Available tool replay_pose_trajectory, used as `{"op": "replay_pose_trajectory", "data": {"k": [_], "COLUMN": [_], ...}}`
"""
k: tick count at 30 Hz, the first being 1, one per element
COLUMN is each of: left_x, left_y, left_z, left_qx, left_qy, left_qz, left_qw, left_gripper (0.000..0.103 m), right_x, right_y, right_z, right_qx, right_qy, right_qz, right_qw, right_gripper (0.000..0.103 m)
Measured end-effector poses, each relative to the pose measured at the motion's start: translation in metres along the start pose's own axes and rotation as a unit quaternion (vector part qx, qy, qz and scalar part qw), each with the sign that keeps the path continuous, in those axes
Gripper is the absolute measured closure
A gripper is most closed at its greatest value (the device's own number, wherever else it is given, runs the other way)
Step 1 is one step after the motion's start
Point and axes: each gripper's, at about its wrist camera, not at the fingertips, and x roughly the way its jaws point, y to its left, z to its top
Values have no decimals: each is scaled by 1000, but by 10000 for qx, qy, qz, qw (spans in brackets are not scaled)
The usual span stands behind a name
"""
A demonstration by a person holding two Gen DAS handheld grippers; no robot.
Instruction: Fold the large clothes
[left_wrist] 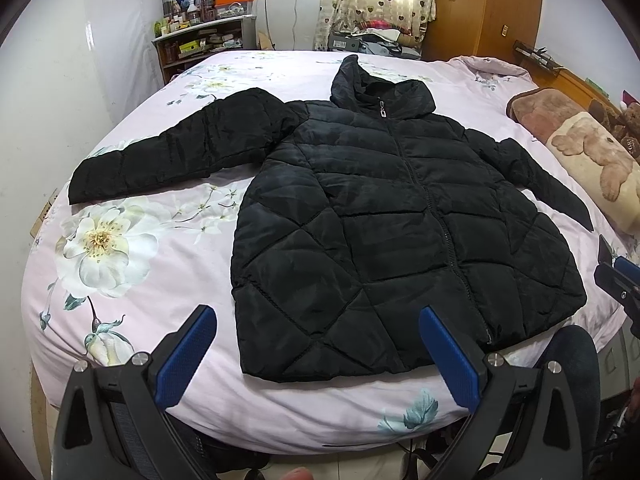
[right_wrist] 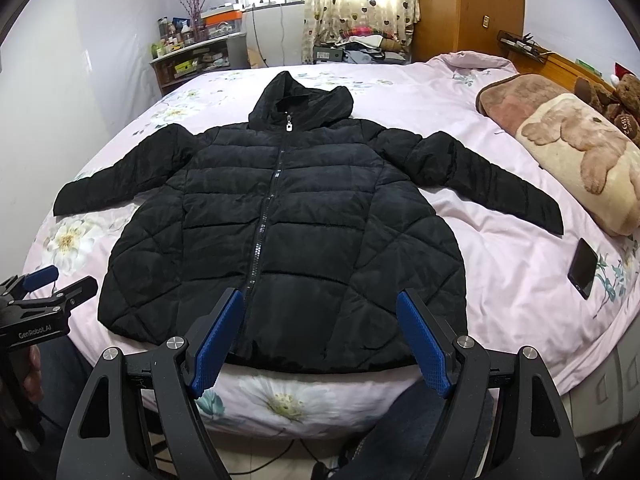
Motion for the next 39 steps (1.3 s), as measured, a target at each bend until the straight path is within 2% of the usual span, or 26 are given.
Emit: {"op": "replay_pose_trajectory", "data": {"k": [39], "left_x": [-1], "left_y": [-1], "left_z": [1], "left_qx": [-7], "left_qy": [24], "left_qz": [-12], "left_qw": [10000], "left_gripper": [1], "right_x": [2], "right_y": [0], "right_z": [-5], "right_qx": [5], "right_qy": [42], "right_qz": [-15], "right_qw": [10000], "right_gripper": [24]}}
